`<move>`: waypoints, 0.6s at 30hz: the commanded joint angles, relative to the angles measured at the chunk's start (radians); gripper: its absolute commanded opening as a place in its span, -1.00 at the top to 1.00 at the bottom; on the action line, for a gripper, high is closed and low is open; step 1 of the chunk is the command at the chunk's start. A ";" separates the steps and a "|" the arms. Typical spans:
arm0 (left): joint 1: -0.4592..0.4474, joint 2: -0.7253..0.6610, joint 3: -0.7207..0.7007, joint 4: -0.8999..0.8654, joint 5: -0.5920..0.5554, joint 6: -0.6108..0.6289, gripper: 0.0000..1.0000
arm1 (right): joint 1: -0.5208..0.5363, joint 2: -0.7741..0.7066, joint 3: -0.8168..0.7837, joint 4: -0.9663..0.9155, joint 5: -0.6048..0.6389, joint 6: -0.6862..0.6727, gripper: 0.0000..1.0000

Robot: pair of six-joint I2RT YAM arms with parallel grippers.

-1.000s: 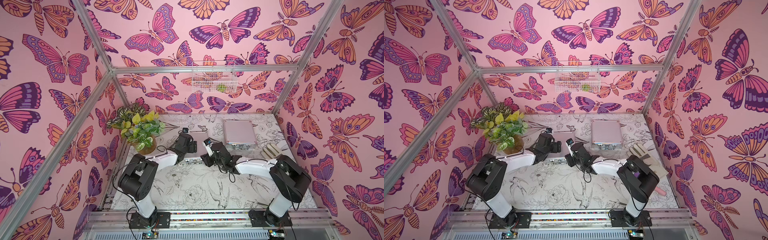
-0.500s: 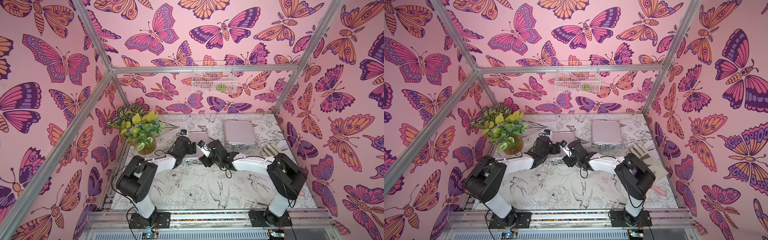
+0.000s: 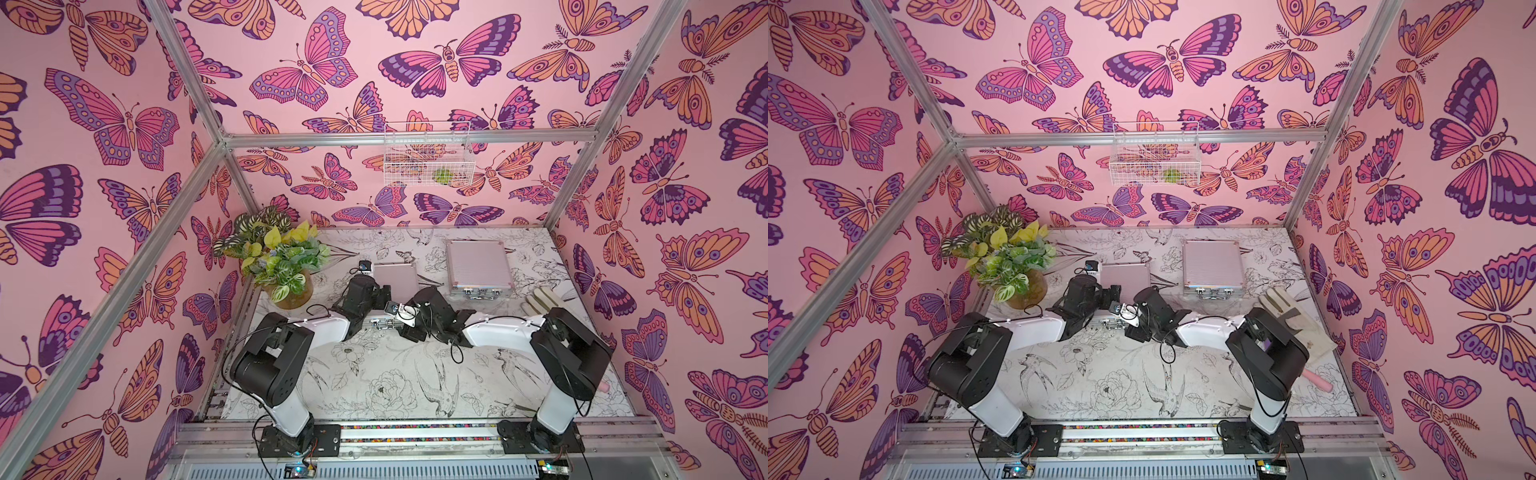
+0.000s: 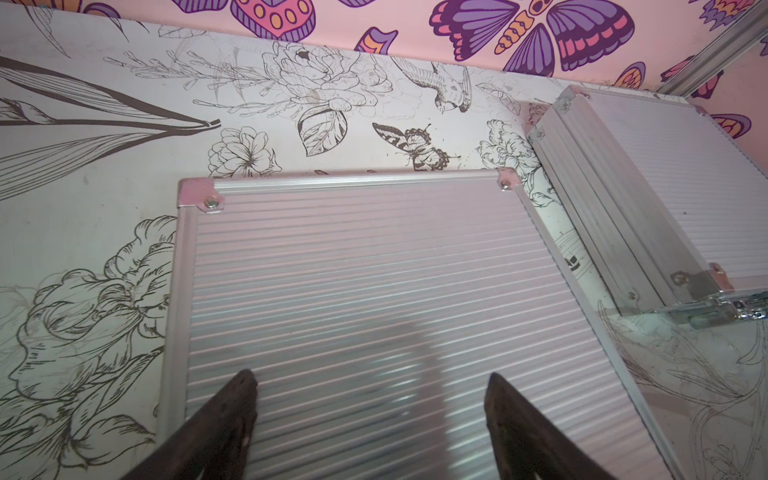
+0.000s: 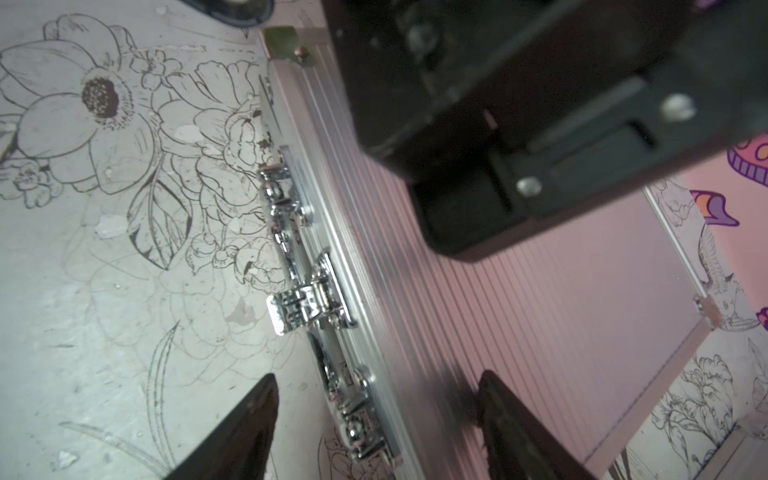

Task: Close the poker set cases
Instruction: Fasten the fastener on the poker set case.

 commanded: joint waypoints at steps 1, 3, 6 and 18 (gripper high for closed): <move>0.019 0.050 -0.088 -0.272 0.042 -0.066 -0.73 | 0.013 0.049 0.023 -0.043 -0.028 -0.046 -0.51; 0.026 0.042 -0.095 -0.267 0.042 -0.073 -0.73 | 0.015 0.060 0.027 -0.033 -0.027 -0.048 -0.51; 0.037 0.033 -0.103 -0.264 0.038 -0.080 -0.73 | 0.017 0.075 0.038 -0.031 -0.028 -0.047 -0.51; 0.057 -0.001 -0.118 -0.266 0.020 -0.111 -0.73 | 0.040 0.144 0.093 -0.069 0.044 -0.070 -0.51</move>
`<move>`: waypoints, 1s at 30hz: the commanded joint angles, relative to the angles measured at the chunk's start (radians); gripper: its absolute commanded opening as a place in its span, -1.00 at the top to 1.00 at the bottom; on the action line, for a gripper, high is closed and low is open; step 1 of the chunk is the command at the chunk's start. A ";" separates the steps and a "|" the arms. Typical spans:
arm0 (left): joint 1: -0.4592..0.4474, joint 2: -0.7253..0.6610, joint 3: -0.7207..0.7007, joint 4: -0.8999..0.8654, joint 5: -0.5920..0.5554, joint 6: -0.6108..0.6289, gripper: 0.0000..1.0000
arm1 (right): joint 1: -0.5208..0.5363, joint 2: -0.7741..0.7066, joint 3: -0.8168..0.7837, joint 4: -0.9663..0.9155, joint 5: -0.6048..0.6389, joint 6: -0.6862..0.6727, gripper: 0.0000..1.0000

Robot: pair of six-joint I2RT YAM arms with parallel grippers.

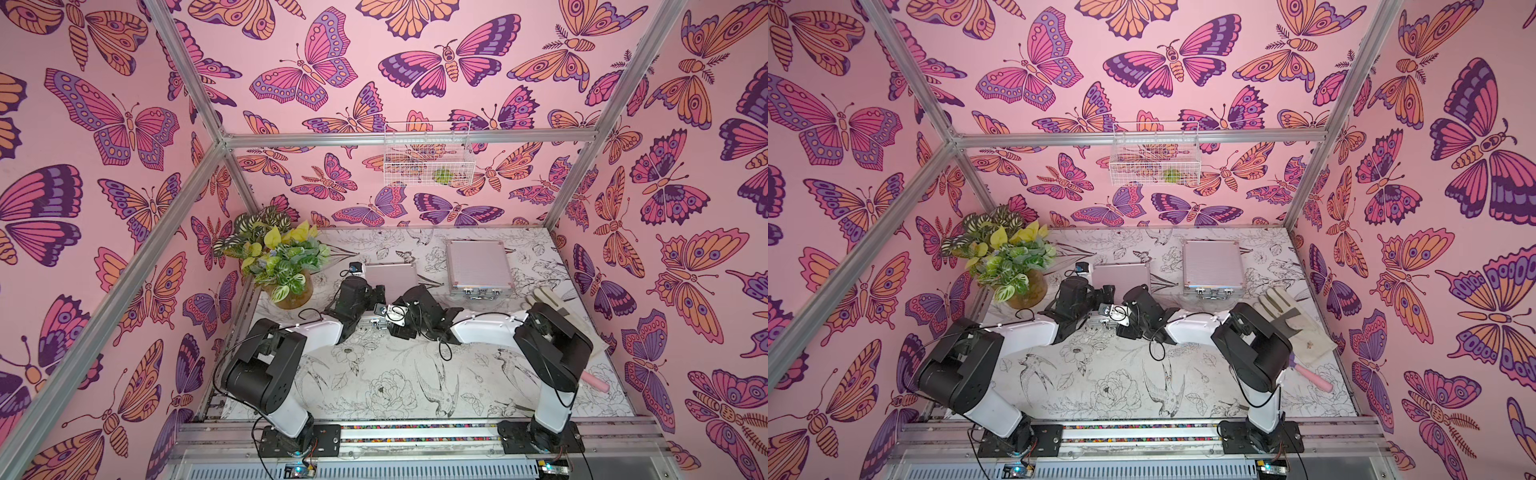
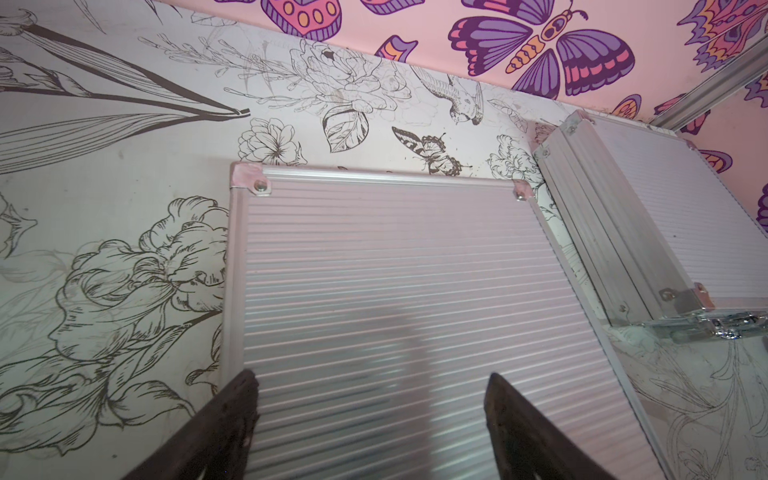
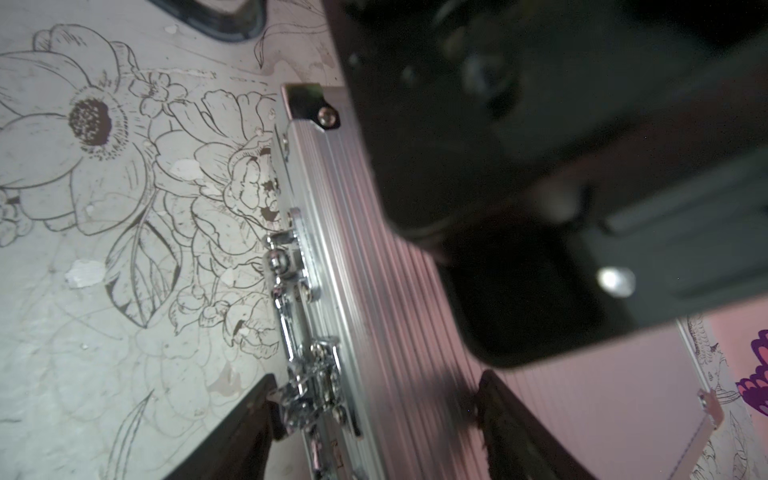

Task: Close the poker set cases
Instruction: Fasten the fastener on the poker set case.

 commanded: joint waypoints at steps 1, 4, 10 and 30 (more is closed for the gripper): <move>0.014 0.050 -0.070 -0.276 -0.006 -0.054 -0.73 | 0.011 0.055 0.002 -0.094 0.032 0.000 -0.50; 0.015 0.050 -0.072 -0.275 -0.006 -0.054 -0.73 | 0.018 0.071 0.005 -0.085 0.069 0.003 -0.50; 0.015 0.044 -0.075 -0.275 -0.009 -0.053 -0.73 | 0.027 0.102 0.000 -0.070 0.158 -0.007 -0.49; 0.016 0.034 -0.083 -0.276 -0.008 -0.042 -0.73 | 0.010 0.119 0.037 -0.246 0.214 -0.145 -0.29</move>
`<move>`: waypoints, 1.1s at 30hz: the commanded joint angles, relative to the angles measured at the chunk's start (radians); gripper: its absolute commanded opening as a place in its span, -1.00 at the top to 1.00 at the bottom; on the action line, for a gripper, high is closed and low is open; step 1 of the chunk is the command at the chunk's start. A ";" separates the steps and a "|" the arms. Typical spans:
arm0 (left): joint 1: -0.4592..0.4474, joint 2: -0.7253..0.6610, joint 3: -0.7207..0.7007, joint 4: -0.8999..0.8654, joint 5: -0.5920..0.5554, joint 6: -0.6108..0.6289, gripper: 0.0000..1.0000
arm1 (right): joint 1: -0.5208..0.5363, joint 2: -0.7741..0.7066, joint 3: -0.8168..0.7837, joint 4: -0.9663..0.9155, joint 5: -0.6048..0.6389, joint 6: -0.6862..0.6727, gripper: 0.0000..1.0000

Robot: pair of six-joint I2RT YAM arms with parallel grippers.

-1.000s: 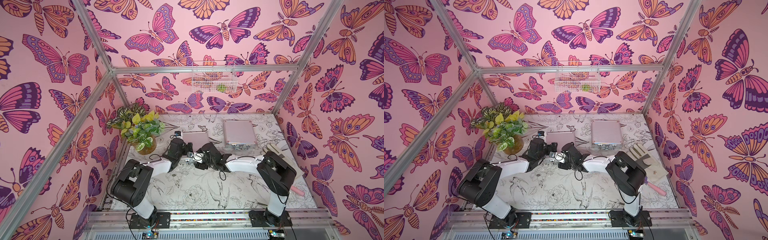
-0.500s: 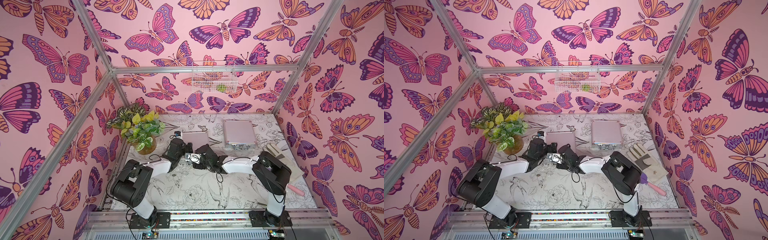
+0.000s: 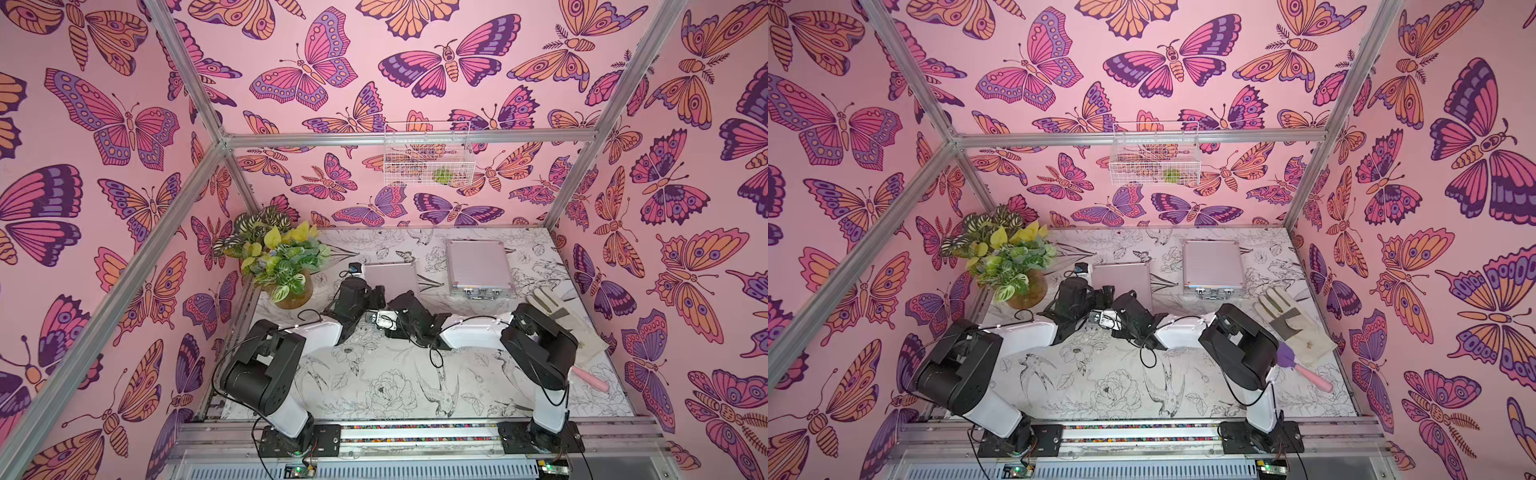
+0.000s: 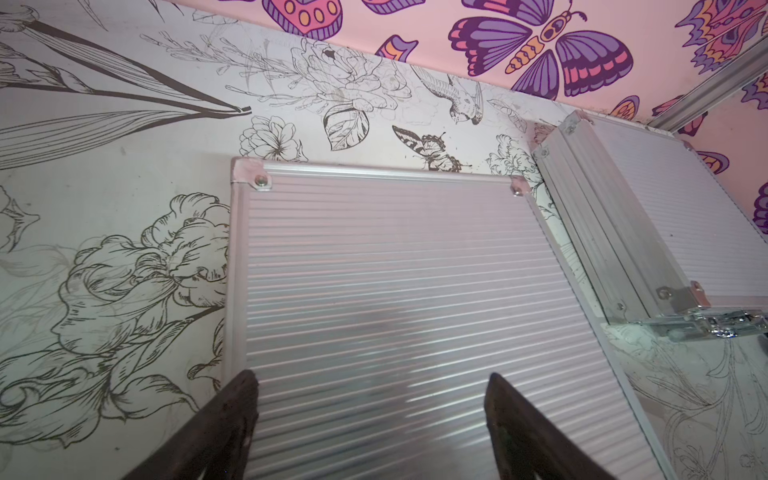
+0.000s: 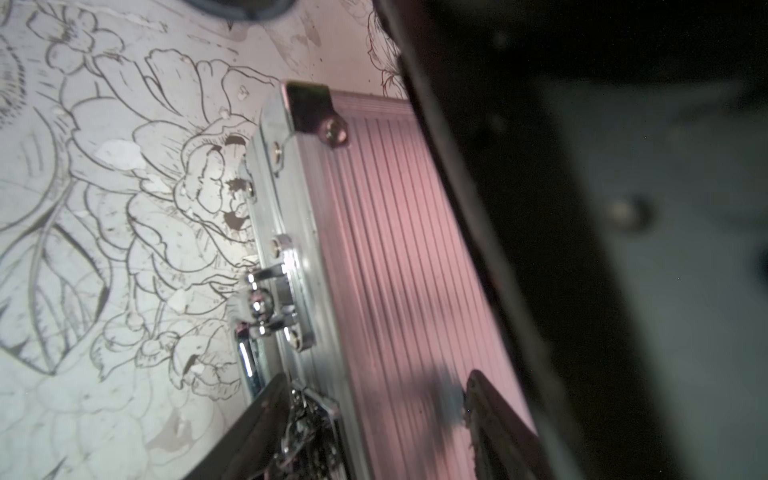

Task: Close the poker set cases
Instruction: Fasten the fastener on the poker set case.

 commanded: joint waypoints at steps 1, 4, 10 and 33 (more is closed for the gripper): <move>0.016 0.045 -0.072 -0.277 -0.009 -0.036 -0.73 | -0.057 0.053 0.003 -0.296 0.002 -0.022 -0.27; 0.016 0.042 -0.076 -0.277 -0.011 -0.032 -0.73 | -0.078 0.039 0.030 -0.372 -0.053 -0.038 -0.24; 0.016 0.036 -0.076 -0.277 -0.012 -0.029 -0.73 | -0.117 0.036 0.084 -0.474 -0.118 -0.058 -0.19; 0.016 0.040 -0.067 -0.287 -0.012 -0.017 -0.73 | -0.179 0.110 0.239 -0.668 -0.263 -0.077 0.57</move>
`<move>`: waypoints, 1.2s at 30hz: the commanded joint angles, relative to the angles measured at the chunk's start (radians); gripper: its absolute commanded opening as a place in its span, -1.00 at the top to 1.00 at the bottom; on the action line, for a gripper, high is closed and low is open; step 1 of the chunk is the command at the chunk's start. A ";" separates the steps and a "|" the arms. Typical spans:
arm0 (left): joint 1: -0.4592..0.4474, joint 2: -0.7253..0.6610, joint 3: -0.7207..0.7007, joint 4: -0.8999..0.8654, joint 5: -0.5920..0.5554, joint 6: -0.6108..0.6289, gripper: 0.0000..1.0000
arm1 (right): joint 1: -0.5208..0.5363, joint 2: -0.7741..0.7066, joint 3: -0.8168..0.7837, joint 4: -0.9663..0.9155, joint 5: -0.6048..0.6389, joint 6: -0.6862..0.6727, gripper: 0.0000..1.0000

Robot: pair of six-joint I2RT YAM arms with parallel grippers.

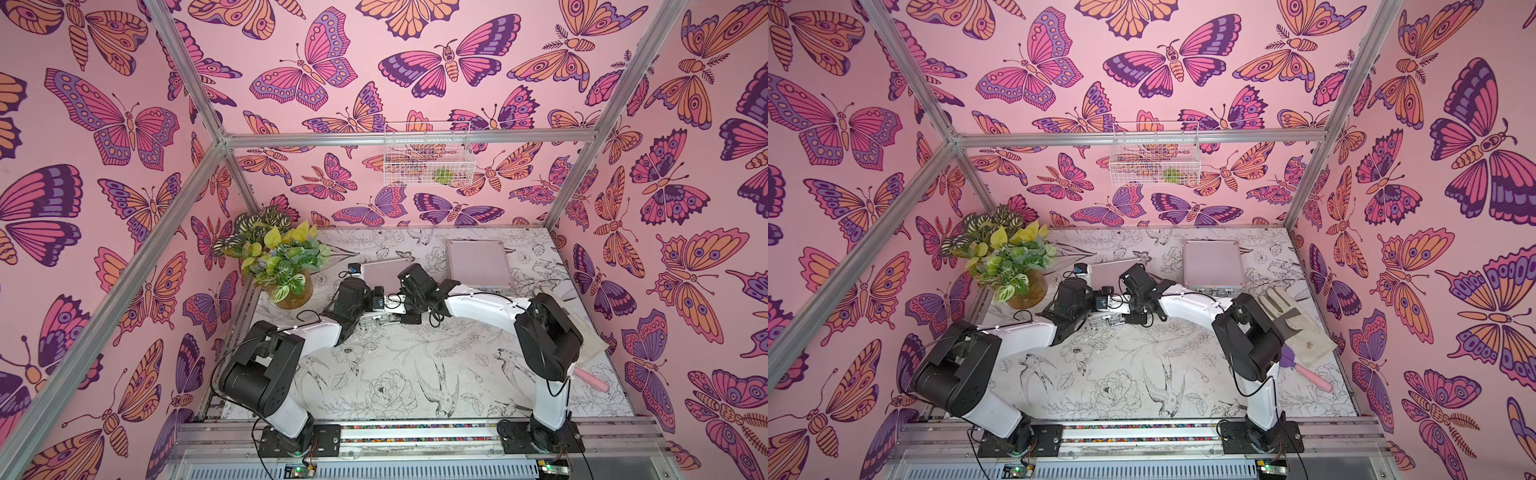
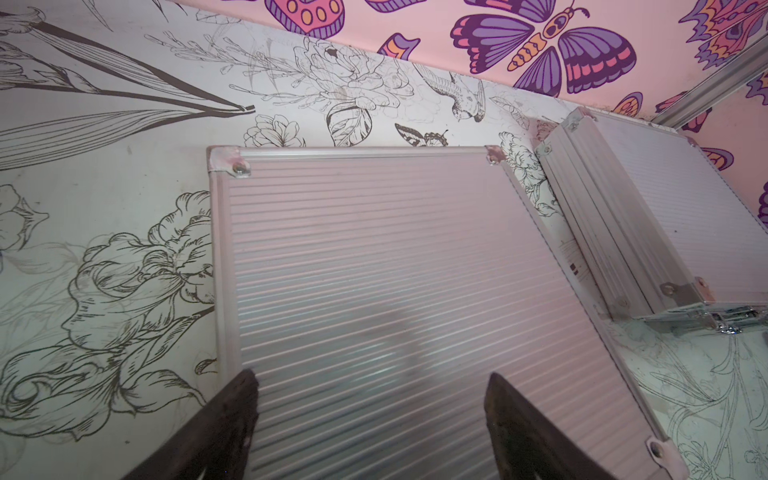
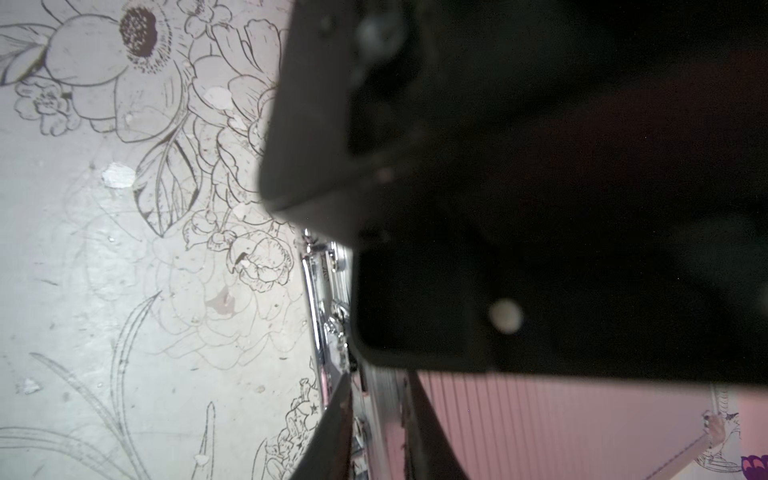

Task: Close the poker set cases
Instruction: Fasten the fastener on the poker set case.

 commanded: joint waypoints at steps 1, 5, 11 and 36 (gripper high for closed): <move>0.011 0.048 -0.060 -0.282 -0.013 -0.025 -0.73 | -0.032 0.097 -0.033 -0.144 0.058 0.034 0.57; 0.012 0.048 -0.055 -0.287 -0.013 -0.020 -0.73 | -0.048 0.086 -0.021 -0.112 0.054 0.072 0.57; 0.014 0.050 -0.049 -0.294 -0.013 -0.012 -0.73 | -0.090 0.044 -0.019 -0.020 0.025 0.151 0.56; 0.014 0.012 0.055 -0.342 0.008 0.104 -1.00 | -0.129 -0.163 -0.177 0.216 0.078 0.367 -0.44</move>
